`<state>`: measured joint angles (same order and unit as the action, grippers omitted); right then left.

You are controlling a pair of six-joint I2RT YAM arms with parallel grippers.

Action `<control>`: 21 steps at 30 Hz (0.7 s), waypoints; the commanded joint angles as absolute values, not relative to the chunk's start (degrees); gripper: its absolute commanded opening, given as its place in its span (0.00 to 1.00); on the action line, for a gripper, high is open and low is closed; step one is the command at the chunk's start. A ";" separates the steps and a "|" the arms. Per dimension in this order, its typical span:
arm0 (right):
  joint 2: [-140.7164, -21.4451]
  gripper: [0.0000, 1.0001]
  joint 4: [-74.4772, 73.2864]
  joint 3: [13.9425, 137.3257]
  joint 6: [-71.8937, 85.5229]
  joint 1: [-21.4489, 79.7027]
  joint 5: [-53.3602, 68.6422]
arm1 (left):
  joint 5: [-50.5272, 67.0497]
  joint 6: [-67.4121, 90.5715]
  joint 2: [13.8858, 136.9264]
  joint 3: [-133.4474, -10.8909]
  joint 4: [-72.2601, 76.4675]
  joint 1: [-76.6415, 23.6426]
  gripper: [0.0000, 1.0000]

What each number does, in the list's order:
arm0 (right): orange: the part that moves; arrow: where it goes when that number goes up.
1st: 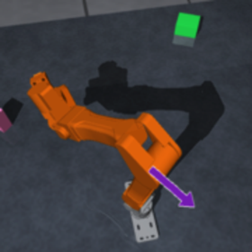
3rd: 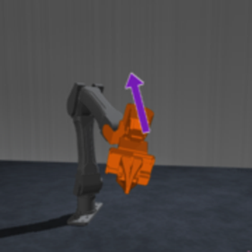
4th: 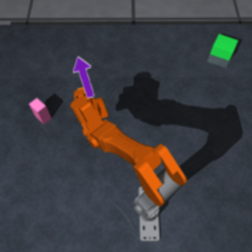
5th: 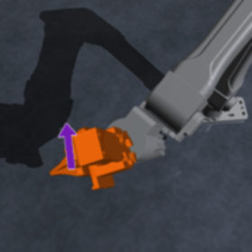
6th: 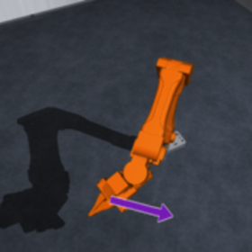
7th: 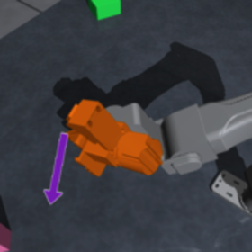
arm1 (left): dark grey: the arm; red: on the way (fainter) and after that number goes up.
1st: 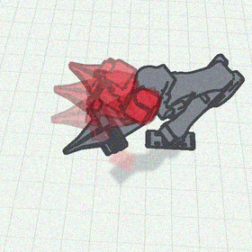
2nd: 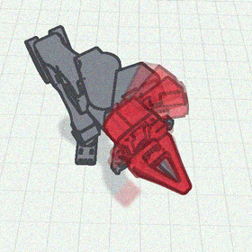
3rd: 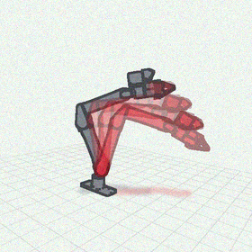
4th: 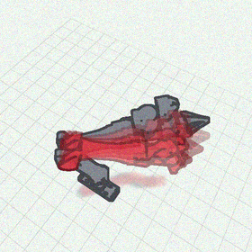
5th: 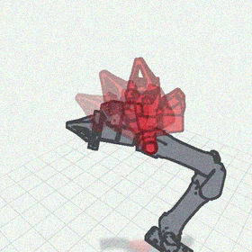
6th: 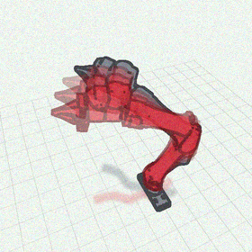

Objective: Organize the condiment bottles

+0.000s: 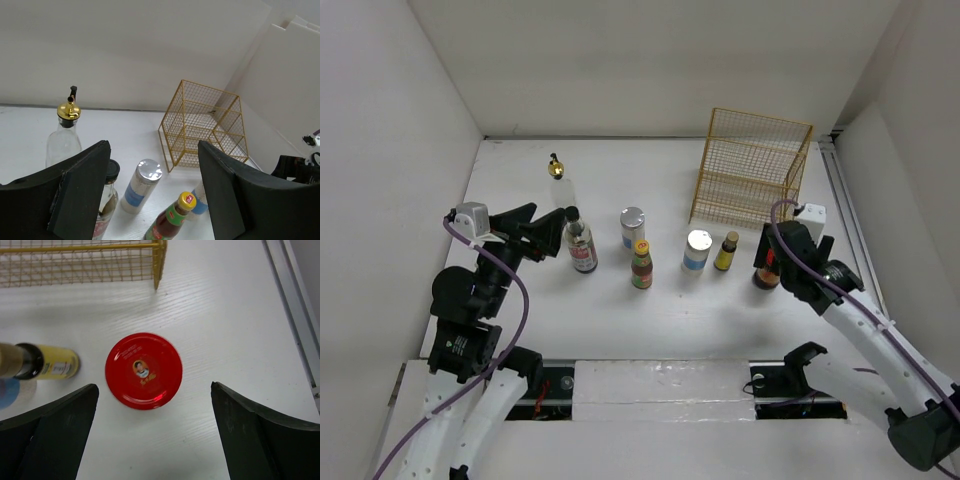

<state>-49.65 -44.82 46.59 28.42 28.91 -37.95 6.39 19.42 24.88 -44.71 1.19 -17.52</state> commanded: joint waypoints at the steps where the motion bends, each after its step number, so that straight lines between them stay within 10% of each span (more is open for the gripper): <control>1: -49.65 1.00 -35.72 45.44 23.05 23.74 -34.56 | 6.59 19.60 24.96 -44.74 4.66 -17.40 0.66; 21: -52.29 0.91 -26.98 39.55 16.35 12.92 -18.38 | 7.73 19.60 26.54 -44.74 4.66 -17.40 0.66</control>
<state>-51.90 -29.45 40.07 16.75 13.76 -20.03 6.87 19.42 25.87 -44.71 1.52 -17.52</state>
